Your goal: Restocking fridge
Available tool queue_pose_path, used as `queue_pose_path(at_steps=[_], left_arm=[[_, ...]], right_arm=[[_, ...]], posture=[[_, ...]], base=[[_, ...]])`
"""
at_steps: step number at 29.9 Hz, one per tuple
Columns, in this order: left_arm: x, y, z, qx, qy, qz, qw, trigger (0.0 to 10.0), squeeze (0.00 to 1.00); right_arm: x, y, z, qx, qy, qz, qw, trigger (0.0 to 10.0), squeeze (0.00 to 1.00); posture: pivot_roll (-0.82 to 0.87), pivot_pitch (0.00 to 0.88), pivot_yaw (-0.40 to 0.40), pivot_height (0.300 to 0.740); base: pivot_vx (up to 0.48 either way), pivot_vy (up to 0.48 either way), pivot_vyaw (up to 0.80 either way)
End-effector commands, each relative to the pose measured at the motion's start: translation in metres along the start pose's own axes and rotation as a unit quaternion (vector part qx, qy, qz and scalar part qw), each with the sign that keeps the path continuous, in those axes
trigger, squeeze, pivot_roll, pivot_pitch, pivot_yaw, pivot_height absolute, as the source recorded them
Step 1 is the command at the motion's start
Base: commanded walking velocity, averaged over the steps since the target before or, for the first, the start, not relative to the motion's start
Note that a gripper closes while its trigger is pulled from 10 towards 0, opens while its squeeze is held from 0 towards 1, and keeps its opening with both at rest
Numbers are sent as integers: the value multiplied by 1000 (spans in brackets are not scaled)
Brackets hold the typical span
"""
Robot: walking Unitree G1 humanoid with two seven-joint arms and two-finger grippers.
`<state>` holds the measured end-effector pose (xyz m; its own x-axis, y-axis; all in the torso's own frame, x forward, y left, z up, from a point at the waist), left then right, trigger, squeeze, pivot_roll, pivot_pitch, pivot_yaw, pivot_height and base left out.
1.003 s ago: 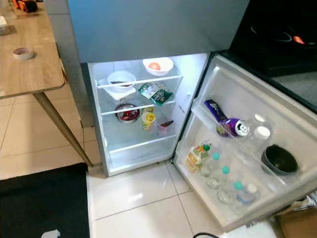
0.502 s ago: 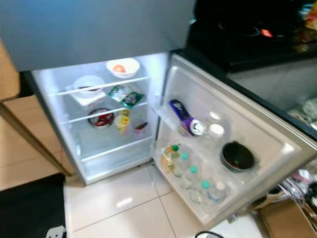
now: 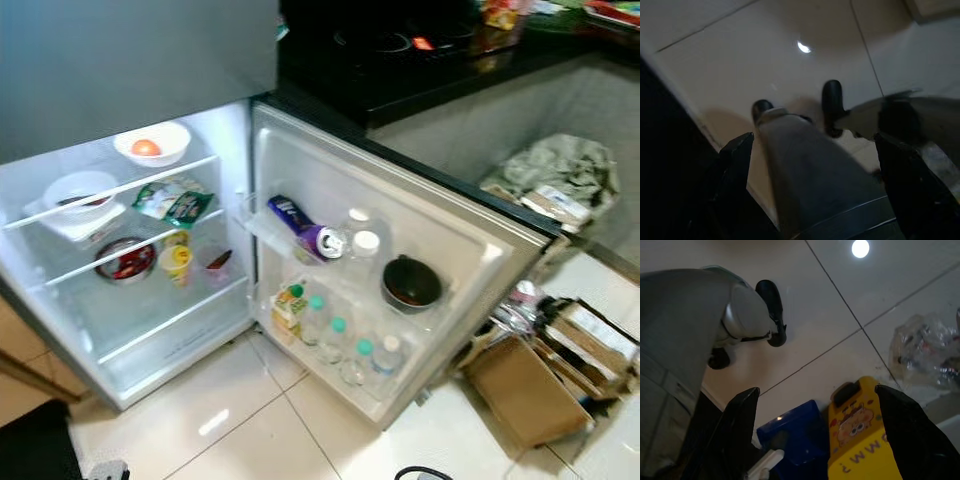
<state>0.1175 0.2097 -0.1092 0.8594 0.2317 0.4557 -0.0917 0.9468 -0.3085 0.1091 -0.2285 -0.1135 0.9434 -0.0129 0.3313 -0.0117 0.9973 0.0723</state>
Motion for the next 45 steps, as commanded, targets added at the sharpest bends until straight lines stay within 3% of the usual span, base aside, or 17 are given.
queue_pose_path(at_steps=[1,7,15,22,25,31,32,36,45], left_arm=[[-17,-6,0,-12,30,5,999,10000,0],[-17,-5,0,-9,31,6,999,10000,0],[-17,-4,1,-1,29,14,999,10000,0],[-17,-4,1,-3,32,13,999,10000,0],[-17,-5,0,-5,31,14,999,10000,0],[-17,-5,0,-7,31,16,999,10000,0],[-17,-5,0,-6,32,16,999,10000,0],[-17,-5,0,-5,34,11,999,10000,0],[-17,-5,1,-13,39,-1,999,10000,0]], right_arm=[[0,-4,1,-7,-1,-2,1000,10000,0],[2,-3,1,-7,-3,-3,1000,10000,0],[1,-3,1,-13,1,-1,1000,10000,0],[-2,-20,5,-75,-2,-21,997,10000,0],[9,-36,9,-113,-23,-34,993,10000,0],[41,-47,14,-125,-81,-60,987,10000,0],[58,-50,16,-122,-113,-71,983,10000,0],[80,-51,19,-115,-146,-71,980,10000,0],[89,-42,16,-108,-156,-63,980,10000,0]], posture=[[53,40,-68,740],[55,39,-67,740],[55,39,-67,740],[55,39,-67,740],[56,44,-64,740],[56,44,-64,740],[56,44,-64,740],[48,46,-62,740],[51,45,-64,740]], base=[[0,-480,0],[0,-480,0],[0,0,0],[0,0,0],[0,0,0],[0,0,0],[0,0,0],[0,0,0],[0,-325,0]])
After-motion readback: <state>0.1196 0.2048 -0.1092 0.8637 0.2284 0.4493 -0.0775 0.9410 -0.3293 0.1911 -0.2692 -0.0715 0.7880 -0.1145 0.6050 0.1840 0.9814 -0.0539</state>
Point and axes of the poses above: a point about 5 cm out from each wrist's last joint towards the gripper, its own z axis pointing back from the gripper into the wrist, its own x axis along the axis of the wrist's last joint, y = z × x, the point moved 1 cm from there along -z, pointing out of the wrist towards the gripper
